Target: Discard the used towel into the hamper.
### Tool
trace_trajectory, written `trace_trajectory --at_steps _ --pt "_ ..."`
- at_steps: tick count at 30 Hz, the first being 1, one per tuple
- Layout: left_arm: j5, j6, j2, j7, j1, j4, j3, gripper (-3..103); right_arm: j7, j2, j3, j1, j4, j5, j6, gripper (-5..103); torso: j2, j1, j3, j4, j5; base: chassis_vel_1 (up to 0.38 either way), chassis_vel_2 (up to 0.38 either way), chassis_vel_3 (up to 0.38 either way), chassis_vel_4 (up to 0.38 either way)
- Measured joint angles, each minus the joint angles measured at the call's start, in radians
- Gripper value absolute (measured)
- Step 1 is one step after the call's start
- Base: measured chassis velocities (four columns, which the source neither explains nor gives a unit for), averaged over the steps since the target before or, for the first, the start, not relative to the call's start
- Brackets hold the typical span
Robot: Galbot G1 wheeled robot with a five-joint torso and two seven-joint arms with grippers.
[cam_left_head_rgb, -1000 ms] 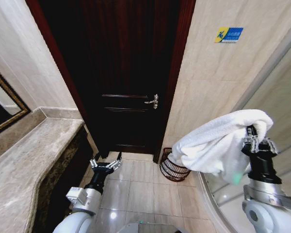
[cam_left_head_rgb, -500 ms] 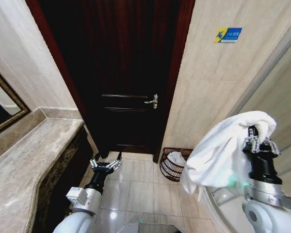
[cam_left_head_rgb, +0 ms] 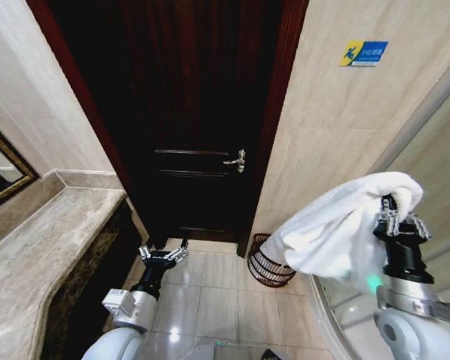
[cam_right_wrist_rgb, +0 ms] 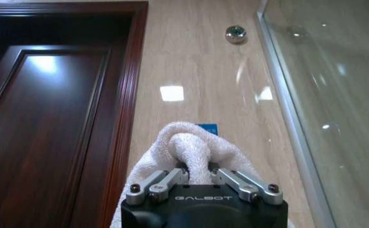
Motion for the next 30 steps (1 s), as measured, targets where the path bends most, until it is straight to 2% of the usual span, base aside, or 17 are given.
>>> trace_trajectory --at_steps 12,15,19,30 --pt "0.000 0.000 0.000 0.000 0.000 0.000 0.000 100 0.018 -0.008 -0.006 0.019 -0.054 -0.012 -0.017 13 0.000 0.000 0.000 -0.0001 0.0000 -0.016 0.026 0.020 -0.020" --pt "0.000 0.000 0.000 0.000 0.000 0.000 0.000 100 0.031 -0.037 -0.019 0.068 -0.102 0.011 -0.087 13 0.000 0.000 0.000 -0.0001 0.0000 0.000 0.000 0.000 0.000" --pt "0.000 0.000 0.000 0.000 0.000 0.000 0.000 100 0.038 -0.070 -0.038 0.135 -0.178 0.014 -0.131 13 0.000 0.000 0.000 0.0002 0.0002 0.000 0.000 0.000 0.000" --pt "0.000 0.000 0.000 0.000 0.000 0.000 0.000 100 0.018 -0.106 -0.085 0.218 -0.314 0.010 -0.137 13 0.000 0.000 0.000 0.0000 -0.0001 0.000 0.000 0.000 0.000"
